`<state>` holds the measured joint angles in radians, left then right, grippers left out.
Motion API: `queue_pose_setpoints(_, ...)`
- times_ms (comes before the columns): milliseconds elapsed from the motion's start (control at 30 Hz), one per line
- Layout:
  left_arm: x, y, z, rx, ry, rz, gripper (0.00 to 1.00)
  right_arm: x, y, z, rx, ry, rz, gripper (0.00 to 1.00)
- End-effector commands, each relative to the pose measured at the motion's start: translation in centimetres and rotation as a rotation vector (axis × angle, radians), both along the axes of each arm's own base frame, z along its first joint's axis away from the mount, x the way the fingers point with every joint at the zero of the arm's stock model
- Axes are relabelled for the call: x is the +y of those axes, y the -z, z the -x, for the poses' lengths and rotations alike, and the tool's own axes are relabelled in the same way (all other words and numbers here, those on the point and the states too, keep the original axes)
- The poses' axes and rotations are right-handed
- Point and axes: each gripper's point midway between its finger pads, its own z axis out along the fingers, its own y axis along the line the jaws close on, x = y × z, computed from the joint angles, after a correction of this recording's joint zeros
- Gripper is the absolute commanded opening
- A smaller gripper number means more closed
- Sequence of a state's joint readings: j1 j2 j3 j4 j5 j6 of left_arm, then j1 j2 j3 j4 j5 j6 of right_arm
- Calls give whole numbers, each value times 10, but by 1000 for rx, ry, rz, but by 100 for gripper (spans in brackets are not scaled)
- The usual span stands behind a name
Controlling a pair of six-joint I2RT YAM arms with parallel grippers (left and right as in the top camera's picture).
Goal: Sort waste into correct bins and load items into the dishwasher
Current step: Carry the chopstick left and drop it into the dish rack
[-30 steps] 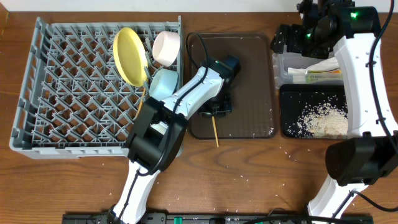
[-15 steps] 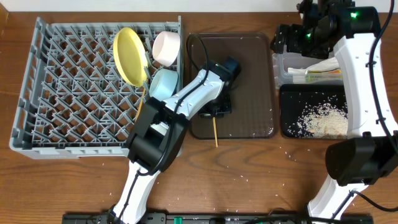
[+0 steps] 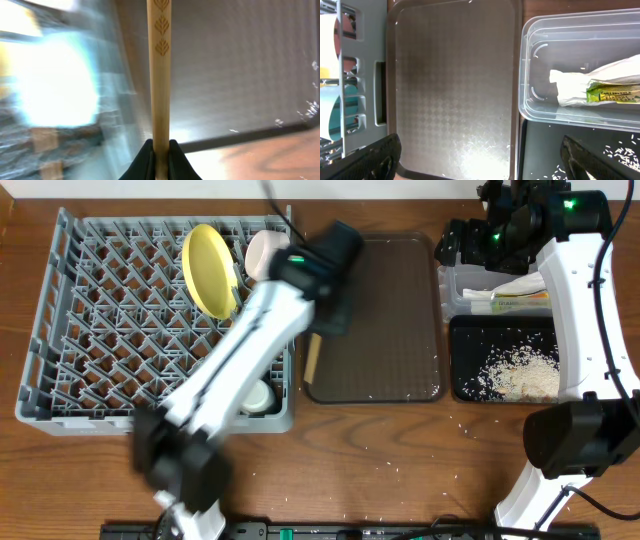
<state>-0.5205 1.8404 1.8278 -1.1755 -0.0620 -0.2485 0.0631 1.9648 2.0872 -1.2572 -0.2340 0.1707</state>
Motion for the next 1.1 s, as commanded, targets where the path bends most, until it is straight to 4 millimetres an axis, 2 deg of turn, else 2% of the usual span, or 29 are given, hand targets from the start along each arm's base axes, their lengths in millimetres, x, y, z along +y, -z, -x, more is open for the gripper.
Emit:
queue_pose_setpoints(0, 78, -35, -14, -136, -75, -271, 7, 5, -3, 0, -10, -20, 2, 99)
queue_pose_setpoints(67, 102, -36, -14, -117, -90, -327, 8, 5, -3, 0, -10, -20, 2, 99)
queue_pose_setpoints(167, 133, -20, -19, -65, -145, -354, 7, 5, -3, 0, -10, -20, 2, 99)
queue_pose_setpoints(400, 176, 26, -22, 25, -242, -383, 7, 5, -3, 0, -10, -20, 2, 99)
queue_pose_setpoints(500, 187, 37, -22, 43, -269, -380, 8, 5, -3, 0, -10, -20, 2, 99)
queue_pose_setpoints(533, 187, 39, -22, 47, -272, -372, 14, 5, -3, 0, -10, -20, 2, 99)
queue_pose_setpoints(633, 177, 42, -21, 60, -259, -304, 43, 5, -3, 0, -10, -20, 2, 99)
queue_pose_setpoints(700, 172, 40, -20, 59, -251, -273, 52, 5, -3, 0, -10, -20, 2, 99)
queue_pose_setpoints(833, 168, 26, -13, 55, -251, -243, 56, 5, -3, 0, -10, -20, 2, 99)
queue_pose_setpoints(967, 172, -11, 8, 30, -300, -222, 58, 5, -3, 0, -10, -20, 2, 99)
queue_pose_setpoints(1067, 174, -47, 37, -24, -362, -166, 61, 5, -3, 0, -10, -20, 2, 99)
